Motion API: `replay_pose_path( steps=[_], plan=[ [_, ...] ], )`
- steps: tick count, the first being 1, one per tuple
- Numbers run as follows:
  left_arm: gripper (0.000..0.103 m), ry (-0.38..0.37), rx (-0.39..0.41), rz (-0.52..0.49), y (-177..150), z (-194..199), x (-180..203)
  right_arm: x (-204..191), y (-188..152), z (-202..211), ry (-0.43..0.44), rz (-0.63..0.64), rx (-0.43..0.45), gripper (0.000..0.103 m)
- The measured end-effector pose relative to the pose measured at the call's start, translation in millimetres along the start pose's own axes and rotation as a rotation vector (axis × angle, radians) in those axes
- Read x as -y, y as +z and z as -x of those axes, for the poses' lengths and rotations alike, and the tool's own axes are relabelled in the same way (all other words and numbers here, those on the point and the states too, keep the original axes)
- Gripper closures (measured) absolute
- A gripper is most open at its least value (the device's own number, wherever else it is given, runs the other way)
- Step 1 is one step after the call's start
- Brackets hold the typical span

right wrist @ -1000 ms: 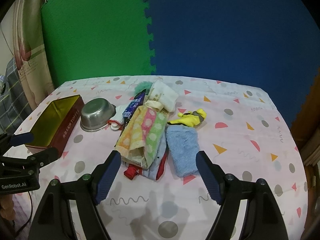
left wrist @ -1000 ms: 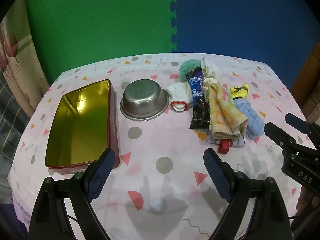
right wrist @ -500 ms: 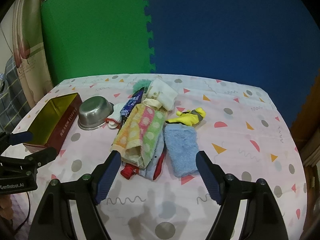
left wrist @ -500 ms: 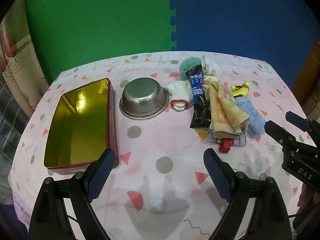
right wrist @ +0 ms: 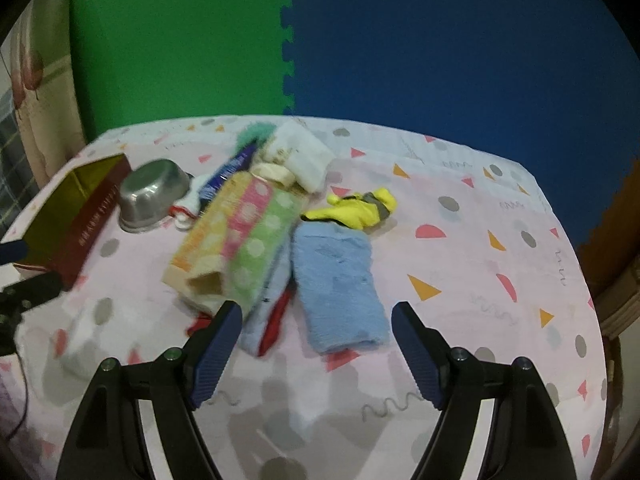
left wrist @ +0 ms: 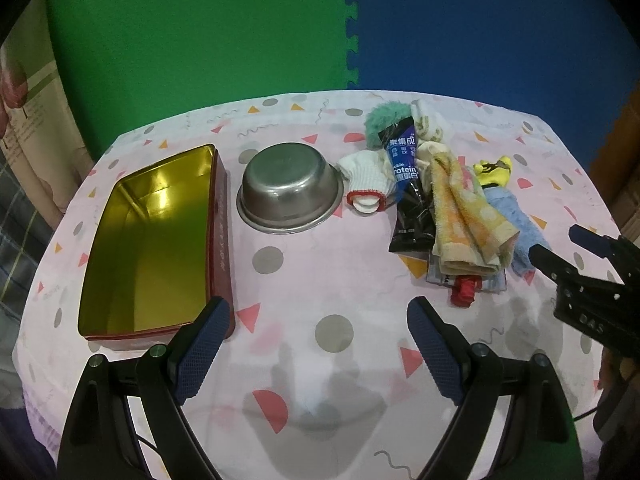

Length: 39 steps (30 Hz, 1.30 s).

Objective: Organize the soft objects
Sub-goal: 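Grasp the pink-green towel with the left gripper while the right gripper grasps the blue sock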

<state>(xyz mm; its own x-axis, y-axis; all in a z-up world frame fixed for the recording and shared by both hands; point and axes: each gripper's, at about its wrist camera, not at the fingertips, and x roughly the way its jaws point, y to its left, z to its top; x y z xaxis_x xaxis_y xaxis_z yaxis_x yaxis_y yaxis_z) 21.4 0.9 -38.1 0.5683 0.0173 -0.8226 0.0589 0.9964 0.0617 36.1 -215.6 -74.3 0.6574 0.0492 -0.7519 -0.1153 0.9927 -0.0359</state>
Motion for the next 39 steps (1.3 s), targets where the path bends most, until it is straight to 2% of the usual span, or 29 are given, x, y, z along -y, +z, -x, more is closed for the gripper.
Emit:
replay_pose_path(
  steps=[7, 15, 16, 17, 18, 20, 23, 28, 31, 37, 39],
  plan=[
    [0.015, -0.019, 0.002, -0.014, 7.5, -7.0, 4.8, 11.6, 3.3, -34.5, -0.028, 0.023, -0.043, 0.024],
    [0.015, -0.055, 0.009, -0.055, 22.3, -11.4, 20.3, 16.5, 8.7, -72.7, -0.013, 0.023, -0.071, 0.025],
    [0.015, -0.064, 0.007, -0.062, 24.1, -11.9, 22.9, 16.0, 8.7, -74.7, -0.014, 0.024, -0.069, 0.031],
    [0.015, -0.081, 0.003, -0.071, 26.5, -12.2, 27.7, 15.7, 8.4, -77.9, -0.012, 0.026, -0.069, 0.045],
    [0.015, -0.096, -0.001, -0.074, 28.4, -12.9, 31.0, 16.3, 7.8, -81.3, -0.001, 0.025, -0.077, 0.054],
    [0.015, -0.135, -0.009, -0.076, 33.5, -15.2, 39.1, 18.5, 6.1, -86.0, 0.025, 0.008, -0.083, 0.062],
    [0.015, -0.179, -0.027, -0.079, 40.2, -19.0, 50.3, 19.8, 4.1, -84.6, 0.014, 0.013, -0.065, 0.072],
    [0.015, -0.237, -0.046, -0.077, 49.9, -27.4, 68.4, 34.3, -1.9, -81.5, -0.010, -0.012, -0.053, 0.073],
    [0.015, -0.269, -0.076, -0.067, 56.8, -38.6, 80.1, 43.6, -5.4, -81.9, 0.016, -0.048, -0.041, 0.073],
    [0.016, -0.245, -0.097, -0.080, 63.3, -61.3, 97.3, 39.9, -5.8, -83.2, -0.002, -0.034, -0.032, 0.073],
    [0.020, -0.235, -0.116, -0.089, 62.9, -71.3, 101.0, 42.1, -6.4, -82.9, 0.011, -0.044, -0.031, 0.073]
  ],
)
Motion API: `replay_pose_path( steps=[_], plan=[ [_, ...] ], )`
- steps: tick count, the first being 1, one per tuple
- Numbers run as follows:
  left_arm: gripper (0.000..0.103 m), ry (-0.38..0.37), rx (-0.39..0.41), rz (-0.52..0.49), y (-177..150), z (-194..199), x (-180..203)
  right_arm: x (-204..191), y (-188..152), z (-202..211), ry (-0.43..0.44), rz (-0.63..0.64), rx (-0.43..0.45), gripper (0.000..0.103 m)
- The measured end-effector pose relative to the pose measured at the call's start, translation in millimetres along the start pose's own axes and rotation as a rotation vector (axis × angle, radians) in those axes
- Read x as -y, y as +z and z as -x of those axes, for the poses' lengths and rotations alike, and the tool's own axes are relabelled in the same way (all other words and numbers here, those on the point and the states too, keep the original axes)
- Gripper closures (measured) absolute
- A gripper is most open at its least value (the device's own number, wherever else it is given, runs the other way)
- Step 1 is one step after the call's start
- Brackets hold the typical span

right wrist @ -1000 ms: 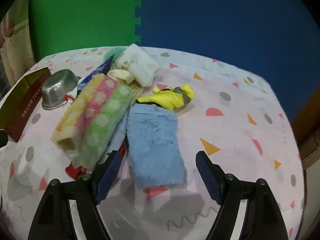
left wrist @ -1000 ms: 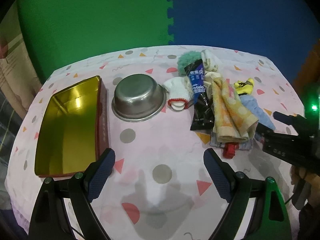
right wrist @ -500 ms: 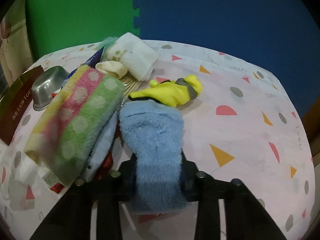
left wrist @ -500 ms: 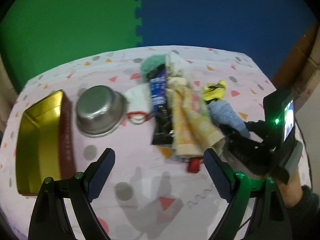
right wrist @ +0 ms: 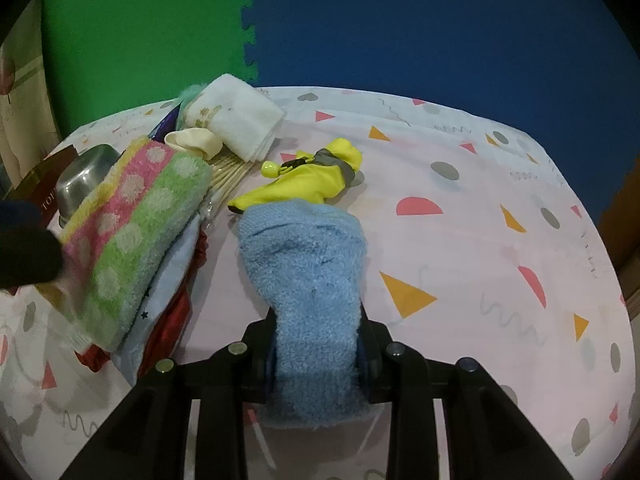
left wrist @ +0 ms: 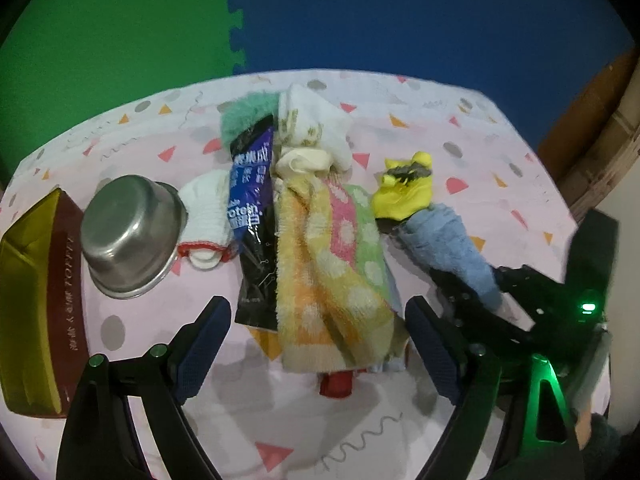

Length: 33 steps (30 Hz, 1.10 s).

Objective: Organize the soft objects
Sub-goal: 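Grasp the pink-green towel with the left gripper while the right gripper grasps the blue sock, then carry the pink-green towel into the gold tin tray and open the left gripper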

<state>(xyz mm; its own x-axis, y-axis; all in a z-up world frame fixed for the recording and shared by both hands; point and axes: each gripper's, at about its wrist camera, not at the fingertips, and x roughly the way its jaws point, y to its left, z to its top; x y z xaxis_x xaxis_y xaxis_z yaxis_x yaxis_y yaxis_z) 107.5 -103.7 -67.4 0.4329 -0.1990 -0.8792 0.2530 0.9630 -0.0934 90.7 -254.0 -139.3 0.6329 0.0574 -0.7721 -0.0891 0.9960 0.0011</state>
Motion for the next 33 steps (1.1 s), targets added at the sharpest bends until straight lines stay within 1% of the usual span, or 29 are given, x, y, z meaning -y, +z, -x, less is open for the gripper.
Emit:
replay_pose_path(
  steps=[1, 3, 4, 5, 6, 7, 8, 9, 10, 12, 16, 25, 30, 33],
  plan=[
    [0.022, 0.000, -0.010, 0.000, -0.8, -3.5, -0.9, 0.9, -0.3, 0.3, 0.005, -0.003, 0.000, 0.072],
    [0.034, -0.009, -0.036, 0.008, -2.7, -10.5, -2.6, 1.7, -0.1, -0.3, 0.011, -0.003, 0.000, 0.071],
    [0.039, -0.019, -0.047, 0.014, -3.5, -13.9, -3.3, 1.6, 0.0, -0.5, 0.009, -0.002, 0.000, 0.071],
    [0.048, -0.028, -0.054, 0.016, -5.0, -15.2, -3.7, 1.6, 0.1, -0.5, 0.009, -0.001, 0.000, 0.071],
    [0.053, -0.046, -0.064, 0.019, -5.8, -17.2, -4.2, 1.8, 0.3, -0.4, 0.010, -0.002, -0.001, 0.071],
    [0.055, -0.068, -0.070, 0.024, -6.5, -18.7, -4.9, 2.1, 0.4, -0.3, 0.011, -0.003, 0.000, 0.071],
    [0.062, -0.078, -0.065, 0.020, -6.8, -18.7, -4.2, 2.2, 0.4, -0.3, 0.012, -0.004, 0.000, 0.071],
    [0.073, -0.087, -0.054, 0.013, -6.9, -17.3, -3.8, 2.0, 0.5, -0.2, 0.012, -0.004, -0.001, 0.071],
    [0.075, -0.096, -0.046, 0.006, -7.0, -15.5, -3.6, 2.1, 0.5, -0.2, 0.012, -0.004, 0.000, 0.071],
    [0.085, -0.104, -0.037, -0.006, -6.8, -11.2, -3.8, 2.3, 0.5, -0.2, 0.012, -0.004, -0.001, 0.071],
    [0.088, -0.130, -0.021, -0.001, -6.8, 0.0, -7.9, 2.0, 0.4, -0.2, 0.011, -0.004, -0.001, 0.071],
    [0.089, -0.130, 0.004, -0.042, -10.1, 27.5, -11.0, 2.1, 0.3, 0.0, 0.010, -0.005, -0.002, 0.071],
    [0.089, -0.109, 0.036, -0.044, -10.3, 49.1, -23.0, 2.1, 0.2, 0.2, 0.010, -0.005, -0.002, 0.071],
    [0.089, -0.083, 0.060, -0.026, -10.1, 61.0, -38.3, 2.3, 0.1, 0.3, 0.010, -0.005, -0.002, 0.071]
  ],
)
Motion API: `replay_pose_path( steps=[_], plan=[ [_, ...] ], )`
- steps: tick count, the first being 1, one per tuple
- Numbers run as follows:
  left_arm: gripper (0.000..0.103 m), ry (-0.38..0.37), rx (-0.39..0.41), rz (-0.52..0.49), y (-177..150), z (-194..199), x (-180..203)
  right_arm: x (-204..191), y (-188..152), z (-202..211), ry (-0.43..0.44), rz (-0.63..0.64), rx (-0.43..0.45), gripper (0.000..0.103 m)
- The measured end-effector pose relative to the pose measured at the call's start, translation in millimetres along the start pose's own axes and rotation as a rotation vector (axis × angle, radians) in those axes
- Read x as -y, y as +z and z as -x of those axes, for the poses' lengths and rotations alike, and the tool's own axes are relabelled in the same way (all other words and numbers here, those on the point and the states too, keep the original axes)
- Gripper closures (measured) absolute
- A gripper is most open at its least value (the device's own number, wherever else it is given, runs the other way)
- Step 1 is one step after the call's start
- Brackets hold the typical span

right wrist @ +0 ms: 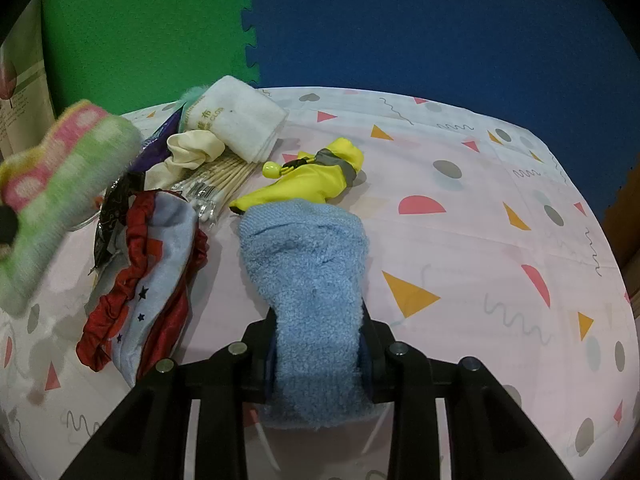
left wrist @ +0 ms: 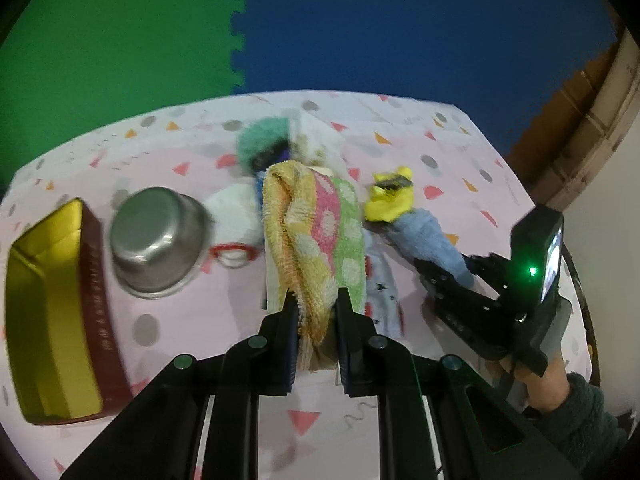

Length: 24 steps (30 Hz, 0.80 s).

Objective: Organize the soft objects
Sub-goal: 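Carry the pink-green towel into the gold tin tray and open the left gripper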

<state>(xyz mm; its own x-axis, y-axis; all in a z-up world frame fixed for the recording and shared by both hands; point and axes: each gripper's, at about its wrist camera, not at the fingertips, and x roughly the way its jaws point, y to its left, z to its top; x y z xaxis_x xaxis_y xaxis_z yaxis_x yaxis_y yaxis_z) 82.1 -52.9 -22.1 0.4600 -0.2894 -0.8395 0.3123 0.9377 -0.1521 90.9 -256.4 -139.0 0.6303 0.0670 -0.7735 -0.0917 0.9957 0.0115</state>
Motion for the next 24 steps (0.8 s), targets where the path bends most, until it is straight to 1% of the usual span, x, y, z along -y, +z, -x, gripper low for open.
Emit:
replay_pose_path(
  steps=[6, 13, 14, 18, 20, 22, 24],
  plan=[
    [0.089, 0.085, 0.041, 0.056, 2.8, 21.2, -41.5, -0.4, 0.1, -0.1, -0.001, 0.001, 0.000, 0.071],
    [0.088, 0.245, 0.064, 0.150, 2.9, 38.7, -118.4, -0.6, 0.2, 0.1, -0.003, 0.000, -0.003, 0.071],
    [0.088, 0.284, 0.062, 0.171, 2.3, 40.0, -134.8, -0.7, 0.2, 0.0, -0.003, 0.000, -0.003, 0.071],
    [0.088, 0.374, 0.047, 0.236, -2.2, 40.1, -185.8, -0.1, 0.2, 0.0, -0.004, 0.001, -0.003, 0.071],
    [0.088, 0.411, 0.030, 0.262, -6.8, 37.0, -211.7, -0.5, 0.3, 0.0, -0.004, 0.000, -0.004, 0.071],
    [0.088, 0.441, 0.015, 0.279, -11.2, 33.1, -229.5, 0.1, 0.5, 0.0, -0.003, -0.001, -0.004, 0.071],
    [0.088, 0.451, -0.001, 0.304, -16.6, 27.6, -248.4, 0.3, 0.5, 0.1, -0.003, -0.001, -0.004, 0.071]
  ],
)
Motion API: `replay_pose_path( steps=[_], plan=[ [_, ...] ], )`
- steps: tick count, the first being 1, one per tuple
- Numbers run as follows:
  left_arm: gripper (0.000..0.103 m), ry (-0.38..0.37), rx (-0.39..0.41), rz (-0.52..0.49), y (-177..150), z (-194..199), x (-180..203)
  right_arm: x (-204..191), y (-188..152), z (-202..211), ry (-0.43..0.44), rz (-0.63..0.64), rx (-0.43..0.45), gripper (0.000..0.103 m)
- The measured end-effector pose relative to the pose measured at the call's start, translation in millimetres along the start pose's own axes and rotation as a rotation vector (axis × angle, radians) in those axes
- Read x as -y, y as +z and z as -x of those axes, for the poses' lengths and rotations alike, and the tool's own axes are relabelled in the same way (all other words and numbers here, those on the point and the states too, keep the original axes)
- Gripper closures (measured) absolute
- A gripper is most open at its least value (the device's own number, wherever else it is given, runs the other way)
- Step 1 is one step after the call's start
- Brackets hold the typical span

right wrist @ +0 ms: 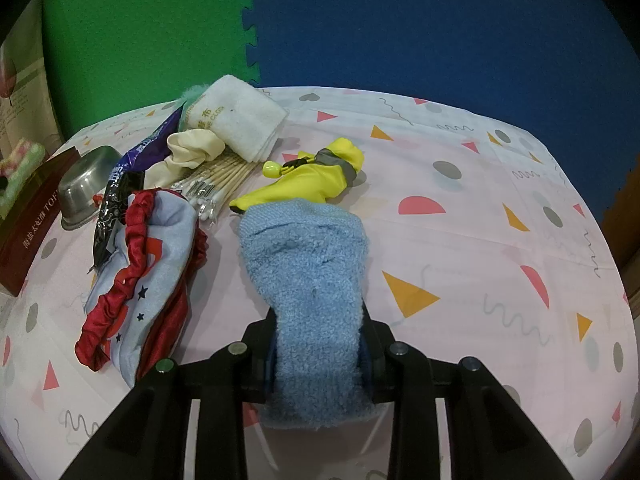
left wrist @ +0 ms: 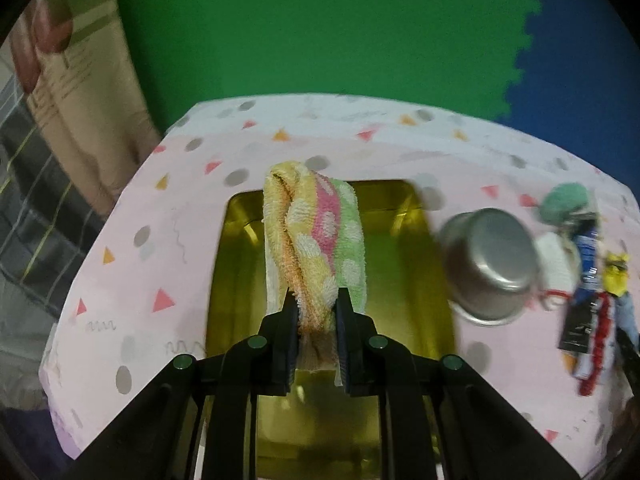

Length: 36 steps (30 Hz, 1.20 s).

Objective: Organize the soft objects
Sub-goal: 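Carry the pink-green towel into the gold tin tray and open the left gripper, then carry the blue sock into the gold tin tray and open the right gripper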

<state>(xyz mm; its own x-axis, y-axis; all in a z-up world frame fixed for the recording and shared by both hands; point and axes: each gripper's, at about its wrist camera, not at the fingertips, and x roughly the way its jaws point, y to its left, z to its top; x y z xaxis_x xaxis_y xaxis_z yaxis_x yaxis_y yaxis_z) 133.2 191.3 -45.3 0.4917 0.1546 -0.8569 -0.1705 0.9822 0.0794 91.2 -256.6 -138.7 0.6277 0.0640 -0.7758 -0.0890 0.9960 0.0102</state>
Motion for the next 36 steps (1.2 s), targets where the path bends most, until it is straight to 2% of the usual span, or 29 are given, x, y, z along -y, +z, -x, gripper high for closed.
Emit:
replay_pose_path(
  steps=[3, 7, 13, 16, 21, 29, 33, 36],
  plan=[
    [0.088, -0.013, -0.027, 0.015, -2.2, -15.3, -11.4, 0.2, 0.0, 0.1, -0.003, 0.002, 0.000, 0.071],
    [0.088, 0.032, -0.042, 0.001, -5.2, -30.1, -15.9, -0.6, 0.0, 0.1, -0.002, 0.001, -0.001, 0.071],
    [0.087, 0.035, -0.048, 0.003, -4.9, -37.2, -20.5, -0.6, -0.1, 0.1, -0.003, 0.001, 0.000, 0.071],
    [0.080, 0.042, -0.053, 0.007, -4.3, -40.1, -22.6, -0.7, -0.2, 0.1, -0.003, 0.001, 0.000, 0.071],
    [0.077, 0.028, -0.059, 0.027, -5.2, -38.1, -25.5, 0.1, -0.3, 0.1, -0.003, 0.001, -0.001, 0.071],
    [0.061, 0.041, 0.043, 0.049, -14.8, 0.7, -20.7, -0.8, -0.1, -0.1, -0.007, 0.004, -0.001, 0.071],
    [0.054, 0.099, 0.090, 0.054, -26.3, 18.3, -13.4, -1.7, 0.5, 0.9, -0.020, 0.008, 0.004, 0.073],
    [0.047, 0.109, 0.106, 0.048, -35.2, 24.7, -7.2, -3.4, 0.1, 5.1, -0.040, 0.008, 0.010, 0.075]
  ],
)
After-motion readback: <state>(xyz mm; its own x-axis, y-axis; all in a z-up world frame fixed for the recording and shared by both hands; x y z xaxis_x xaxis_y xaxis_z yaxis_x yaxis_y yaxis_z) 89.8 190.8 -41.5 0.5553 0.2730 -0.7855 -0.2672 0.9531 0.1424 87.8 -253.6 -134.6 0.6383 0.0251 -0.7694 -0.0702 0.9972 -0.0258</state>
